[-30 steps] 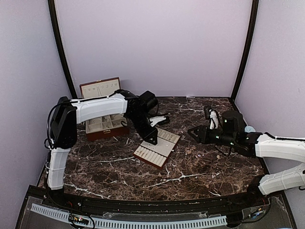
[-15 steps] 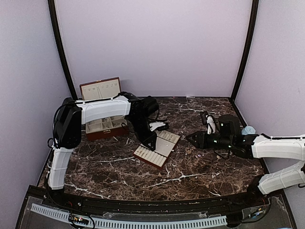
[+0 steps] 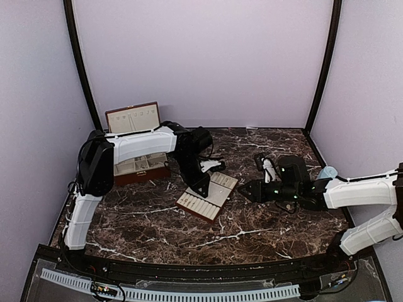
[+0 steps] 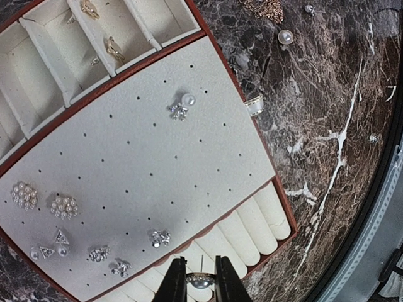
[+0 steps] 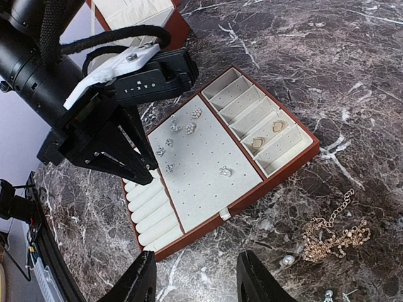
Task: Organize the mixed jewelry
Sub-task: Insert the earring into the earring holder.
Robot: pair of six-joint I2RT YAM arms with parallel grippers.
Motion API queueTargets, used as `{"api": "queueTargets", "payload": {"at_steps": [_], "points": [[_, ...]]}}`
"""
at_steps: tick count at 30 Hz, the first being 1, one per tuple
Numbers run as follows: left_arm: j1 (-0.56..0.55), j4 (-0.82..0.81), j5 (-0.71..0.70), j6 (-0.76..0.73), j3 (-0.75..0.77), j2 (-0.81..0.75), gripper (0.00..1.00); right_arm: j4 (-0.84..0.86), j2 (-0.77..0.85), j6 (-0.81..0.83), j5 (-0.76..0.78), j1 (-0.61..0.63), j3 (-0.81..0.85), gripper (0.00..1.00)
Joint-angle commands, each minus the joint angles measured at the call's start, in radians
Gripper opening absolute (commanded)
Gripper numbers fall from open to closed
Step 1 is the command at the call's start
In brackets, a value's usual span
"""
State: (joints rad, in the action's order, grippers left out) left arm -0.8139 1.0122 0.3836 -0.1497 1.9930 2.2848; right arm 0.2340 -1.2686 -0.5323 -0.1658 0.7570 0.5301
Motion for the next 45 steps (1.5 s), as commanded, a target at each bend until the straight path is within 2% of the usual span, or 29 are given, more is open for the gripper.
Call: {"api": "queueTargets", "payload": {"at_steps": [1, 45], "points": [[-0.006, 0.039, 0.000, -0.013, 0.032, 0.014, 0.10, 0.044, -0.009, 0.000, 0.016, 0.013, 0.024, 0.44], [-0.006, 0.059, 0.008, -0.033, 0.093, 0.080, 0.10, 0.056, -0.037, -0.006, 0.029, 0.020, 0.008, 0.44]]}}
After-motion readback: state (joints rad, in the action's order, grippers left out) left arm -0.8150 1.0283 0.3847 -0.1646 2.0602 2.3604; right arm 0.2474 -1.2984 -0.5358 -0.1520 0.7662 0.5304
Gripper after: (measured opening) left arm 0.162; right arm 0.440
